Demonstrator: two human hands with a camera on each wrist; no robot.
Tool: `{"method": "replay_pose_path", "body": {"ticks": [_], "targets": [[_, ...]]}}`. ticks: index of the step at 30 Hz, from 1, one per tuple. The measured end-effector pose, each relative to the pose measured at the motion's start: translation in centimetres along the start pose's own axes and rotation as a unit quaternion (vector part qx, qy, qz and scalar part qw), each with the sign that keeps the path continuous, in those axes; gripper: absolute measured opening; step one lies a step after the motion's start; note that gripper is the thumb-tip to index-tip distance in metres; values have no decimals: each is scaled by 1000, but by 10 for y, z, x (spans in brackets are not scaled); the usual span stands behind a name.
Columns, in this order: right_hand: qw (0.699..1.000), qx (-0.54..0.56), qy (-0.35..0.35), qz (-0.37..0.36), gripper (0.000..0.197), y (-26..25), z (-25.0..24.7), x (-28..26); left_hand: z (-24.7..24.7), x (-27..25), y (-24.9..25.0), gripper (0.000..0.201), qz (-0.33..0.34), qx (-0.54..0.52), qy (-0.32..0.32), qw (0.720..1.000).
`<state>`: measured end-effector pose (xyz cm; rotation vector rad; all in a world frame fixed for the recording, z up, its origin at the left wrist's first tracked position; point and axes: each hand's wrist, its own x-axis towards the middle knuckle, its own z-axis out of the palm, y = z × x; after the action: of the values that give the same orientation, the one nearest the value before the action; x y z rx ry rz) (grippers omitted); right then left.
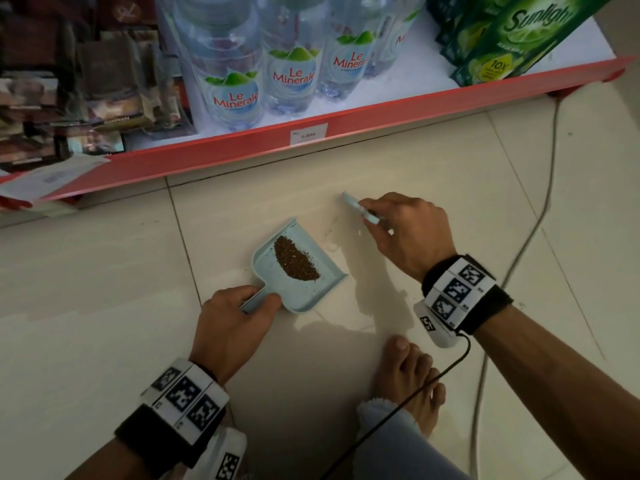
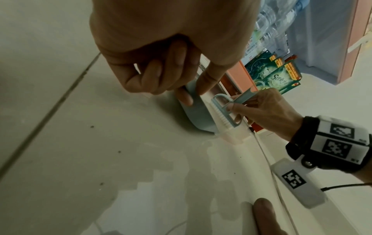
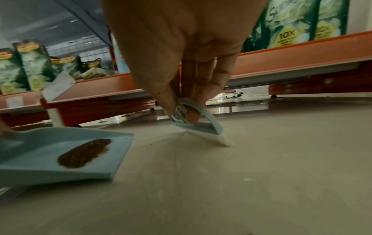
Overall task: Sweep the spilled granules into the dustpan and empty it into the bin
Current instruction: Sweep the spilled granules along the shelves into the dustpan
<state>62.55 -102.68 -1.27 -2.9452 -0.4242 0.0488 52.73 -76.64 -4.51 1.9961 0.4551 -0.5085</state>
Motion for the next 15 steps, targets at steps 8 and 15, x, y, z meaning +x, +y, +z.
{"method": "replay_pose_path", "body": {"ticks": [8,15], "targets": [[997,79,-16,11,32,-31,3,-20,1,3,11,50,-15,23,-1,1000],[988,79,124,45,14,-30,-2,-18,1,1,17,48,-25,20,-3,999]]}}
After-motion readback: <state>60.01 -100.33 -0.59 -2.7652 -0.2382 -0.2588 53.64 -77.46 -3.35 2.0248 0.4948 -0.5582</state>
